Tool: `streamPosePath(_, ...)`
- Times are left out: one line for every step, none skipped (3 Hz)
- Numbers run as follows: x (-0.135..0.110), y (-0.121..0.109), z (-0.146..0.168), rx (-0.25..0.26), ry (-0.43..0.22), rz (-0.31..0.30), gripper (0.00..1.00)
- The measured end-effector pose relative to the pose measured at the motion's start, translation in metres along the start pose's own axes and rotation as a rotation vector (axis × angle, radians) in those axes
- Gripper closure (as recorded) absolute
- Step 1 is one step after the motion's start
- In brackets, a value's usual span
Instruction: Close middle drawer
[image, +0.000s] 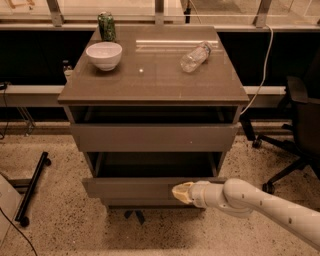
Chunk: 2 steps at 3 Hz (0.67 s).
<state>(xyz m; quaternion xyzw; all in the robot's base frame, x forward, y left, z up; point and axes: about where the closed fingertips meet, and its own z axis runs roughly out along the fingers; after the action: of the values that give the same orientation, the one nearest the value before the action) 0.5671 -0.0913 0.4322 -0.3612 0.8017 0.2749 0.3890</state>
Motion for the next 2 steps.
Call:
streamPosePath(-0.0167,-0.0266,0.0156,0.019,-0.021,-0.02,0.28)
streamPosePath(-0.0206,-0.0305,0.0177,0.022,-0.027,-0.023,0.05)
